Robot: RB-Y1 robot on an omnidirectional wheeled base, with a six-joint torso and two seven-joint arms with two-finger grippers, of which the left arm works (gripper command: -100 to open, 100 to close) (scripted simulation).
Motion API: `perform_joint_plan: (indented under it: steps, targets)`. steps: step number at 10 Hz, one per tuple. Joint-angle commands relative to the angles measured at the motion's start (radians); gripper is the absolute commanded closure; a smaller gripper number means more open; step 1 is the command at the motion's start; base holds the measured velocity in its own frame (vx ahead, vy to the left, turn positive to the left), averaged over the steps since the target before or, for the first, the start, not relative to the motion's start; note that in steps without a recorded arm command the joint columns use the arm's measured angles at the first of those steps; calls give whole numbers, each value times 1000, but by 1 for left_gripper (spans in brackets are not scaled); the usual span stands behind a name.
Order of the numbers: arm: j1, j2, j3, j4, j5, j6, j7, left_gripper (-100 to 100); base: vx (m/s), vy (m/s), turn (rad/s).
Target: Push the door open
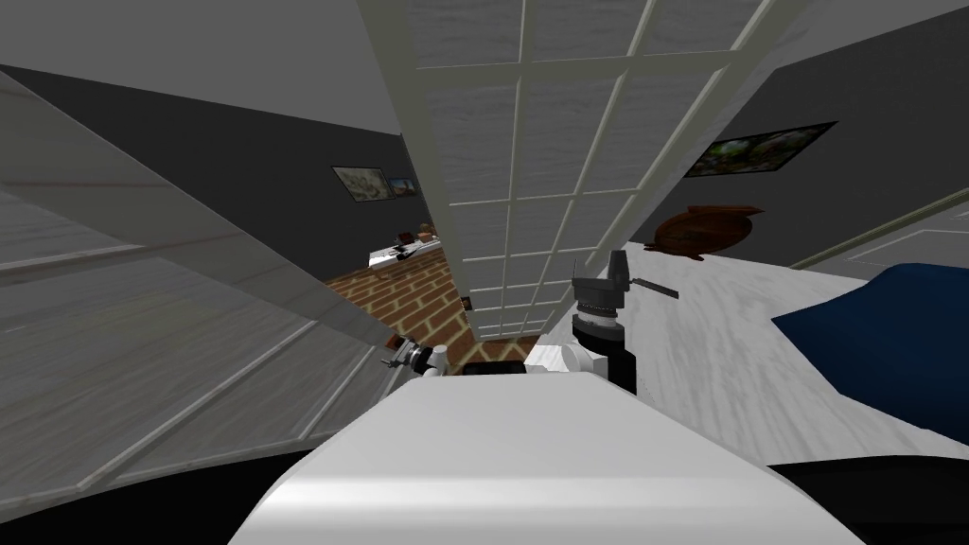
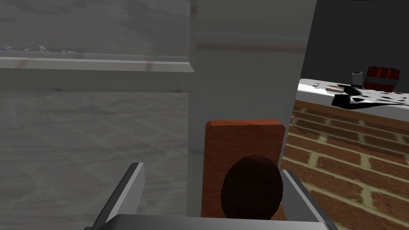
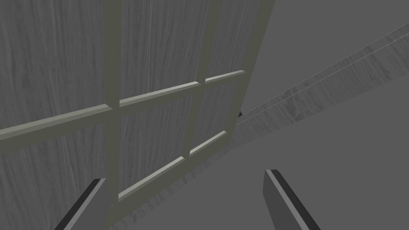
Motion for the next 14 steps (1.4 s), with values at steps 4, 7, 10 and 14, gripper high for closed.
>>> perform_joint_plan:
  steps: [4,7,10,14]
  targets:
    - [3,-29,50,4,46,-61,-17,100,126,77,-51]
    - [-9,-14,64,10,60,-75,-21,100,32,58,-45]
    - [-14,3,88,15,81,-102,-23,100,-70,111,-170]
    - [-19,13,111,20,101,-128,-25,100,-10,68,-63]
